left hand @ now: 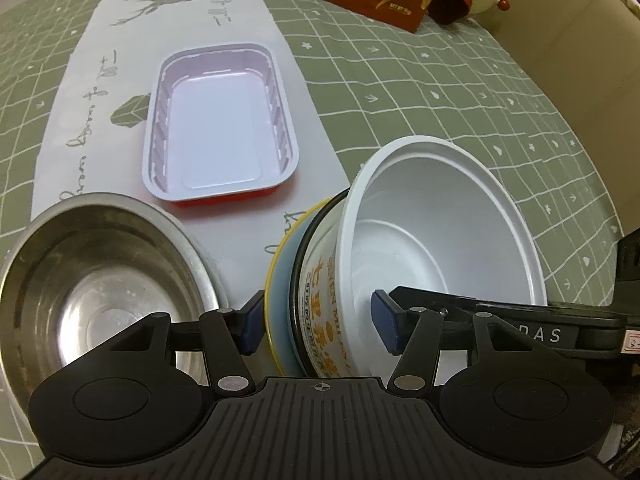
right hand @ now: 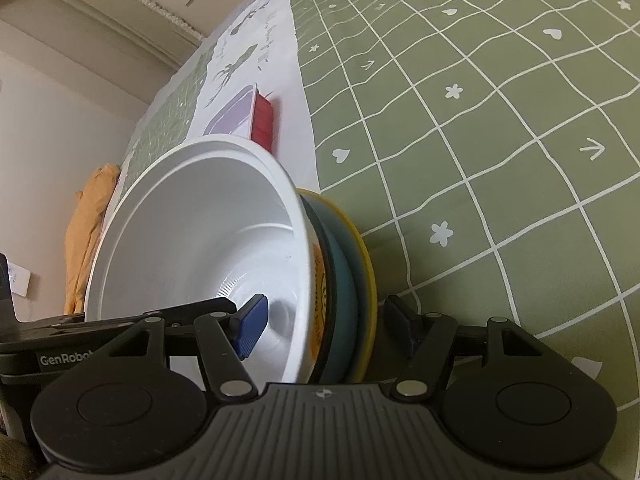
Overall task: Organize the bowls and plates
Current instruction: 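Hold the bowl stack raised with both grippers, carrying it toward the steel bowl, then lower the bowl stack onto the steel bowl and open both grippers, then move both grippers to the pink tray and close on its rim, then lift the pink tray with both grippers onto the top of the stack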
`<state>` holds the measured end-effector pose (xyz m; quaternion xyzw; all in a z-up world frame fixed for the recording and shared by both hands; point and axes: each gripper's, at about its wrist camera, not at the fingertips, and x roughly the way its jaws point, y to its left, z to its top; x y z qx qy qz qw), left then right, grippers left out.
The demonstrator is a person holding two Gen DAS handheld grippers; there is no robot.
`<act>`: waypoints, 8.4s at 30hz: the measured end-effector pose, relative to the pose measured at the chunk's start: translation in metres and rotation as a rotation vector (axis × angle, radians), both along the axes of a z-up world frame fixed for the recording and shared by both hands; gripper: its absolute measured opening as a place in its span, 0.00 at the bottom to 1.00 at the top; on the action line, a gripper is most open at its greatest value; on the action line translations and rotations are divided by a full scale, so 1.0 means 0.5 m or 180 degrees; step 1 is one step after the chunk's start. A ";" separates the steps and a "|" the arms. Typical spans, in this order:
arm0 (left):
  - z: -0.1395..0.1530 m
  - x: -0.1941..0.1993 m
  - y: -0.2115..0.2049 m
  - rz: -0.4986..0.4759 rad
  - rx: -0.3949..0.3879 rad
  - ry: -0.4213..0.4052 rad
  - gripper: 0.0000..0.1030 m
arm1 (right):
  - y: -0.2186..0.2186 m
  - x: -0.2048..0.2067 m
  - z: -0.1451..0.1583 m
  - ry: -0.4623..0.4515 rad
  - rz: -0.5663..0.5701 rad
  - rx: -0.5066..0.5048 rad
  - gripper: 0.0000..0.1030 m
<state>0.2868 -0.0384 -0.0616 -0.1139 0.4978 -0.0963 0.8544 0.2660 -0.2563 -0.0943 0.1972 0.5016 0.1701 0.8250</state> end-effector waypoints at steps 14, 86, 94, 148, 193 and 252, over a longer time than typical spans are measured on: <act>0.000 -0.001 -0.002 -0.0029 0.0041 0.0002 0.57 | 0.009 0.006 0.003 0.0041 0.0098 -0.0113 0.63; -0.033 -0.133 0.396 0.0420 -0.0529 0.0015 0.47 | 0.441 0.058 0.049 0.0532 0.0977 -0.0728 0.58; -0.041 -0.138 0.420 0.0463 -0.0563 0.0005 0.30 | 0.458 0.061 0.057 0.0438 0.1046 -0.0960 0.57; 0.172 -0.021 0.332 0.0050 -0.0397 -0.0523 0.24 | 0.248 0.011 0.212 -0.1137 0.0540 -0.1007 0.71; 0.281 0.018 0.389 -0.0041 -0.0415 -0.0661 0.22 | 0.372 0.049 0.351 -0.1532 0.0426 -0.0986 0.28; 0.132 -0.207 0.499 0.0654 -0.1285 -0.0890 0.21 | 0.445 -0.174 0.259 -0.1903 0.0397 -0.0724 0.44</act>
